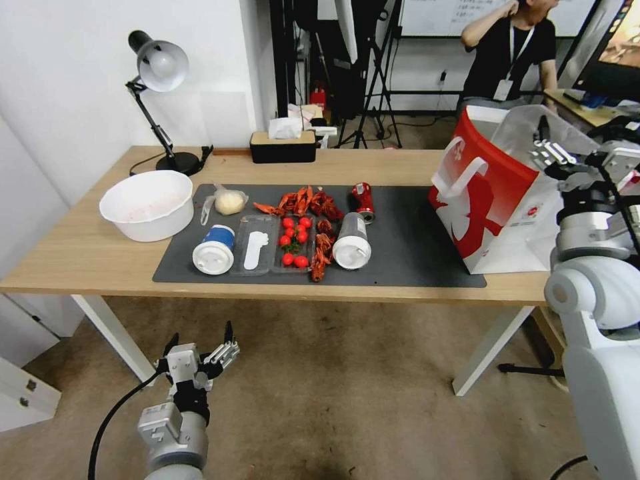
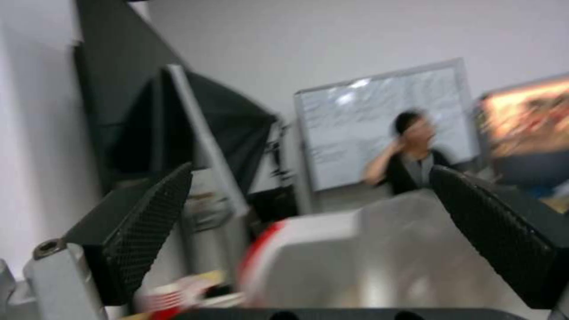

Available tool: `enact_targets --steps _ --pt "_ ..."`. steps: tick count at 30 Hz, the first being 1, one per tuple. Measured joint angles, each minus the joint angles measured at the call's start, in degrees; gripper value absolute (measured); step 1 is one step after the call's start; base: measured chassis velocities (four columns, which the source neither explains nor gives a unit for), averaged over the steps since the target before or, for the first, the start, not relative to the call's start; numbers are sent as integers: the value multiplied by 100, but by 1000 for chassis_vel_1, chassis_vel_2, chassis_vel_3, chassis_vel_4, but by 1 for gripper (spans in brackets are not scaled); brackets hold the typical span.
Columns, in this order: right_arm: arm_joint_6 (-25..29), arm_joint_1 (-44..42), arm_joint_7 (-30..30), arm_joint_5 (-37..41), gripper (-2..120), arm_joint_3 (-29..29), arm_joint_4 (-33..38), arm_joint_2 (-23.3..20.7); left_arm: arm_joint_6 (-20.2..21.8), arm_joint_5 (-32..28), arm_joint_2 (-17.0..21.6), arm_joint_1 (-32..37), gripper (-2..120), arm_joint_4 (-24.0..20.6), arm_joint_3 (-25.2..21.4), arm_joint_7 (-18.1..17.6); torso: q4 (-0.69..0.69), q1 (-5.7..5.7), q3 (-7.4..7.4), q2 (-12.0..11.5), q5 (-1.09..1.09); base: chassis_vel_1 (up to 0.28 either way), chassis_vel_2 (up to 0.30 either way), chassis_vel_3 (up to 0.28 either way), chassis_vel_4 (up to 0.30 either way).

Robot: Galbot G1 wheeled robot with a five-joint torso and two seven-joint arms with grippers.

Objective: Pick up the trash from the table and place it into the takeout bag.

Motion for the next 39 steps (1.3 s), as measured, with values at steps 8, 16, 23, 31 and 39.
enact_targets --steps 8,16,23,31,39 --pt "-277 -1294 -138 1247 100 -139 1023 269 -9 -26 25 -15 100 24 -1 -1 -2 -1 -1 1 1 0 0 0 0" --pt "241 -2242 -603 101 100 -216 989 407 -49 -99 55 -22 100 62 1 0 0 0 0 1 2 0 0 0 0" --pt "1389 -3232 -976 -1323 100 -412 558 717 -60 -178 112 -26 100 91 -37 2 -2 0 -1 1 1 0 0 0 0" --pt "1913 -3513 -1051 -1780 100 -526 204 931 -66 -185 123 -41 100 116 -24 3 -2 -1 -1 1 2 0 0 0 0" --pt "2087 -3617 -1087 -2021 100 -592 21 1024 -67 -201 140 -50 100 143 -8 5 -1 -1 0 1 1 0 0 0 0"
